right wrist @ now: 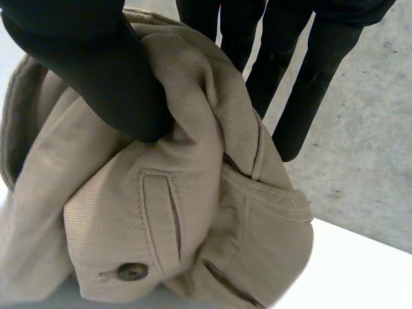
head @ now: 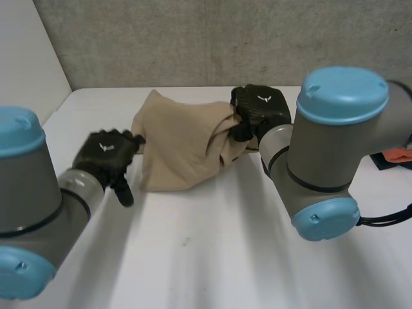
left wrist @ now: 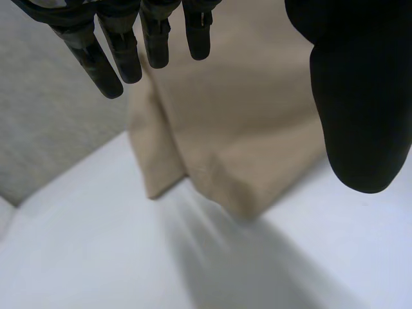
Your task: Fold the laundry.
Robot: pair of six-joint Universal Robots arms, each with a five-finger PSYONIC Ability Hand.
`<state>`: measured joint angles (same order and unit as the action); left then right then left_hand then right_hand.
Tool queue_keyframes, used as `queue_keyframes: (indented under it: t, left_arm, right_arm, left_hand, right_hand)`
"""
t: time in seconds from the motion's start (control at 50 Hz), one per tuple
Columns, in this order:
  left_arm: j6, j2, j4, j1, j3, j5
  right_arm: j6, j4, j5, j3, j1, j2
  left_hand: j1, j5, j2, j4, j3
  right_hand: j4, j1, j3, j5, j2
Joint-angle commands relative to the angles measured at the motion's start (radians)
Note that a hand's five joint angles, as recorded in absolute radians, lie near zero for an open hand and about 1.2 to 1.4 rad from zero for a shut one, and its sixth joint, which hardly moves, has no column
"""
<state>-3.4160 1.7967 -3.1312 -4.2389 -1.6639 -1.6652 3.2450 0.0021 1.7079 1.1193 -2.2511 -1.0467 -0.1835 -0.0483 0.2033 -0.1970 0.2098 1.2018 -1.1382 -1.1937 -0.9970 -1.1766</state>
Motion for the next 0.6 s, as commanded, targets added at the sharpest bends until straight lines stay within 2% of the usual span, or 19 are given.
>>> queue_keyframes:
  t: [0.02,0.12,0.34,0.42,0.54,0.6]
  left_arm:
    - [0.056,0.151,-0.018,-0.012,0.032,0.015]
    - [0.159,0.240,0.009,0.000,0.113,-0.013]
    - [0.401,0.365,0.123,0.072,0.306,-0.015]
    - [0.448,0.391,0.148,0.091,0.346,-0.019]
    - [0.451,0.427,0.146,0.142,0.377,-0.048]
    - [0.434,0.455,0.116,0.168,0.398,-0.126]
  right_arm:
    - [0.215,0.099,-0.034,-0.065,-0.033,-0.045]
    - [0.337,0.124,-0.059,-0.076,-0.053,-0.070]
    - [0.619,0.130,-0.064,-0.035,-0.100,-0.076]
    - [0.685,0.130,-0.060,-0.018,-0.108,-0.082]
    - [0.725,0.122,-0.074,0.004,-0.101,-0.104]
    - [0.722,0.122,-0.077,0.010,-0.096,-0.110]
  left_hand:
    - [0.009,0.048,-0.029,0.022,-0.035]
    - [0.009,0.048,-0.029,0.022,-0.035]
    - [0.009,0.048,-0.029,0.022,-0.035]
    - [0.009,0.048,-0.029,0.022,-0.035]
    - [0.009,0.048,-0.029,0.022,-0.035]
    - [-0.489,-0.450,0.469,-0.476,0.463]
  right_hand:
    - [0.194,-0.258,-0.203,-0.225,-0.220]
    - [0.194,-0.258,-0.203,-0.225,-0.220]
    - [0.194,-0.258,-0.203,-0.225,-0.220]
    - [0.194,-0.258,-0.203,-0.225,-0.220]
    - [0.194,-0.258,-0.203,-0.225,-0.220]
    - [0.194,-0.258,-0.203,-0.225,-0.220]
